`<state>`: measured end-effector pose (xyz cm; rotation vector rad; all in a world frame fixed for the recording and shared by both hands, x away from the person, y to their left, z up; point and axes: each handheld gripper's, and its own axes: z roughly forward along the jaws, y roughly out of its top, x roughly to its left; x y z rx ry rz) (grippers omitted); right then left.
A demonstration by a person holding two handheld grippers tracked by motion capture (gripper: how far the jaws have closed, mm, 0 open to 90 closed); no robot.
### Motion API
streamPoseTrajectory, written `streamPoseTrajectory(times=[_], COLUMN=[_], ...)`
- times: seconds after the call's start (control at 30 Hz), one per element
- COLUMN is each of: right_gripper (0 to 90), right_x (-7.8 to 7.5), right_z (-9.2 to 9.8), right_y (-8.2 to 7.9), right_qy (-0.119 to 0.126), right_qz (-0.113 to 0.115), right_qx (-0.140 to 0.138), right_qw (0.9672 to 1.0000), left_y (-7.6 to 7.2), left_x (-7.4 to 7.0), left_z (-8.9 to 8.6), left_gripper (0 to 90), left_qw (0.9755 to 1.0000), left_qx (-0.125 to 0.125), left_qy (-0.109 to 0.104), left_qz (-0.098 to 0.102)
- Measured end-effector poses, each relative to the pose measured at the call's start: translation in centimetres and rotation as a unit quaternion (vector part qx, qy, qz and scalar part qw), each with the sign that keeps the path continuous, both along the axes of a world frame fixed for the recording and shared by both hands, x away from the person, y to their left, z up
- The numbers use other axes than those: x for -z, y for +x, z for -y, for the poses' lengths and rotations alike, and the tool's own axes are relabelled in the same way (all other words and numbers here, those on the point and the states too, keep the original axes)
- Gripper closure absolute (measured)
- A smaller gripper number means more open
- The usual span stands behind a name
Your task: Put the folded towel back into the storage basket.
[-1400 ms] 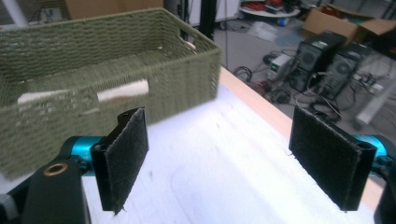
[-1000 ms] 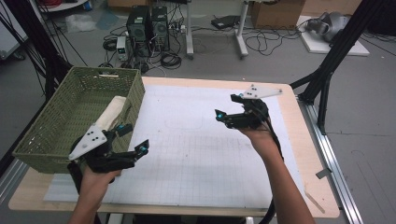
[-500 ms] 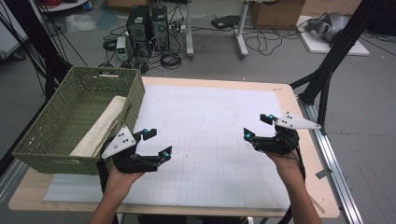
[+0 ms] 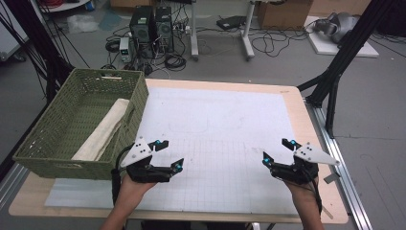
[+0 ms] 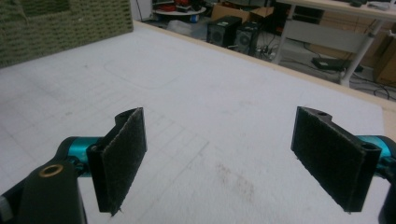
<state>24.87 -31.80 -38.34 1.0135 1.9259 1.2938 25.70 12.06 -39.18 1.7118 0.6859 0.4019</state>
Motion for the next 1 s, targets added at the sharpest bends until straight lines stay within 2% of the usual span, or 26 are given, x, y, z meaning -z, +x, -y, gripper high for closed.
streamPoseTrajectory(times=[0.2,0.27,0.37,0.43,0.77,1.0], right_gripper=[16.8,16.8,16.8,16.8,16.8,16.8], right_x=[2.1,2.5,2.5,2.4,2.7,2.8], right_z=[0.5,0.7,0.6,0.5,0.1,0.2], right_y=[-0.9,-0.9,-0.9,-0.9,-0.8,-0.6], right_qy=[0.014,0.009,-0.006,-0.005,-0.016,-0.012], right_qz=[-0.008,-0.012,-0.008,-0.008,-0.013,-0.013], right_qx=[0.013,0.014,0.015,0.013,0.006,0.007], right_qw=[0.9998,0.9998,0.9998,0.9999,0.9998,0.9998], left_y=[-0.3,-0.4,-0.5,-0.6,-0.4,-0.3], left_x=[0.8,1.0,1.1,1.3,2.0,2.2], left_z=[0.0,0.1,0.3,0.3,0.1,0.1], left_gripper=[19.2,19.4,19.4,19.4,19.4,19.4], left_qw=[1.0,0.9999,0.9998,0.9997,0.9999,0.9999], left_qx=[-0.003,-0.003,-0.001,-0.001,-0.007,-0.009], left_qy=[0.001,0.001,0.003,0.003,0.0,0.003], left_qz=[0.009,0.014,0.022,0.024,0.014,0.012])
